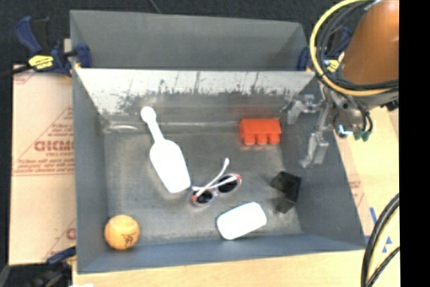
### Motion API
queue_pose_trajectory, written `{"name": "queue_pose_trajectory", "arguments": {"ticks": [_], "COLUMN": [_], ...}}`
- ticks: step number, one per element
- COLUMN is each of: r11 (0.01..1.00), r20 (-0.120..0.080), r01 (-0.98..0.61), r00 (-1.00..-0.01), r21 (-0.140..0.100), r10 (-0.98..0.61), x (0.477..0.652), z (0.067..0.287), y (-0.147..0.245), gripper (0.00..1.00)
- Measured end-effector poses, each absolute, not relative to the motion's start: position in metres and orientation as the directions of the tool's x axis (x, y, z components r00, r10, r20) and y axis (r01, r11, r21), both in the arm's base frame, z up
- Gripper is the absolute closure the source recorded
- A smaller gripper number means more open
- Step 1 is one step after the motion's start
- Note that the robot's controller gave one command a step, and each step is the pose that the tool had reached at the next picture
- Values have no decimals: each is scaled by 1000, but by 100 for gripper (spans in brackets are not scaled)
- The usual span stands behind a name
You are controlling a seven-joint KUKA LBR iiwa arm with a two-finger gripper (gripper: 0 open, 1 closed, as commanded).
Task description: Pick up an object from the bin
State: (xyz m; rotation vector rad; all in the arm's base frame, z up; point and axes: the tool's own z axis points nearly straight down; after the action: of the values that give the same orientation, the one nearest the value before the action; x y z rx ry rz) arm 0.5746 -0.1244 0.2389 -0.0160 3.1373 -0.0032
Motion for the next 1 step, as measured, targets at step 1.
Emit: {"name": "queue_pose_trajectory", "arguments": {"ticks": [1], "r11": [1000], "r20": [-4], "r01": [-11], "r00": [-1000], "r21": [-2], "r10": [-11], "x": [574], "z": [239], "y": [-124], "gripper": [0]}}
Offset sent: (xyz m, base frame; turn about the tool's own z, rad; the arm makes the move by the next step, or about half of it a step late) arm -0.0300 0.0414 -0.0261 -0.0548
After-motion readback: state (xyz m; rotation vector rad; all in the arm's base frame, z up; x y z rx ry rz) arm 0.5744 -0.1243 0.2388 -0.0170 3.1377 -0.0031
